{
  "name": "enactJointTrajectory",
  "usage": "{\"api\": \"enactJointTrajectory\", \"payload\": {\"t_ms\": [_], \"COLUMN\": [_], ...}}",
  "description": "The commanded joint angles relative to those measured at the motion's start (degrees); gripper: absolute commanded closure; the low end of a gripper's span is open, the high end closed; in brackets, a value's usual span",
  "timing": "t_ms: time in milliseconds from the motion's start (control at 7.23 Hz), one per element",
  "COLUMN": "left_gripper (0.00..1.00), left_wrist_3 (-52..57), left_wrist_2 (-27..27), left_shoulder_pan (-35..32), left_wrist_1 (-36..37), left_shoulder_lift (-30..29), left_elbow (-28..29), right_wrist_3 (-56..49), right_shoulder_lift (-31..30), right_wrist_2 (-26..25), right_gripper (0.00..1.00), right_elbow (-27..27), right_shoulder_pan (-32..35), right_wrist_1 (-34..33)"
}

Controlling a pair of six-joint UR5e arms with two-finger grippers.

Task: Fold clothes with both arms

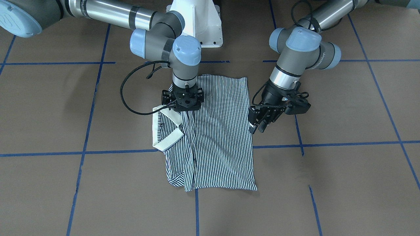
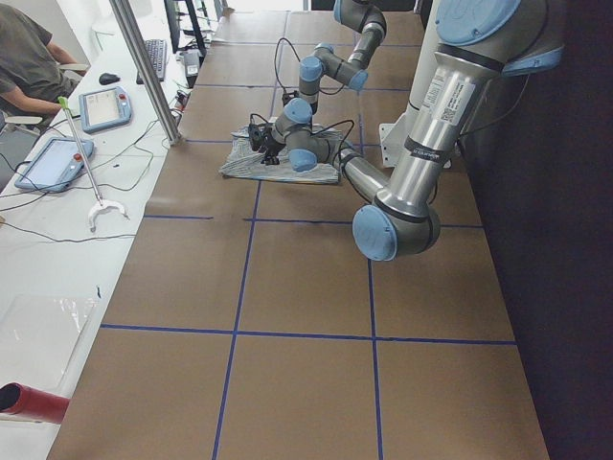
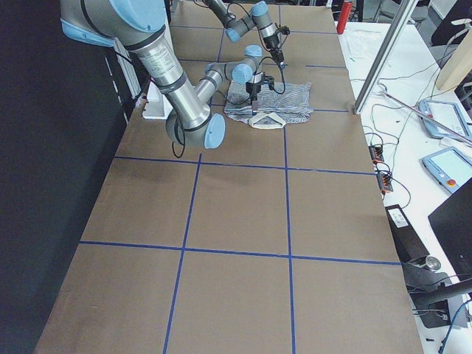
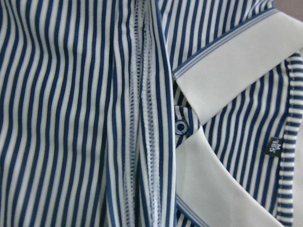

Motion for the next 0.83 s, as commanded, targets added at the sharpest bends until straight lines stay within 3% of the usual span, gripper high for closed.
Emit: {"api": "enactJointTrajectory", "payload": {"t_ms": [0, 415, 553, 692], "left_gripper": [0.51, 0.51, 0.51, 0.50], "left_wrist_3": [0.00, 0.00, 0.00, 0.00], "left_wrist_2": [0.00, 0.00, 0.00, 0.00], "left_shoulder_pan": [-0.06, -0.06, -0.06, -0.06], "left_wrist_1": [0.00, 0.00, 0.00, 0.00], "left_shoulder_lift": [0.03, 0.03, 0.03, 0.12], "left_elbow": [-0.33, -0.42, -0.51, -0.95], "right_wrist_3": [-0.09, -1.84, -4.28, -7.79], "right_shoulder_lift": [0.30, -0.57, -2.84, -9.73], "right_wrist_2": [0.15, 1.99, 3.91, 5.24], "right_gripper": [0.00, 0.00, 0.00, 0.00], "right_elbow": [-0.87, -1.05, -0.44, 5.31], "right_shoulder_pan": [0.04, 1.35, 2.66, 4.33], "right_wrist_1": [0.00, -0.26, -0.26, -0.18]}}
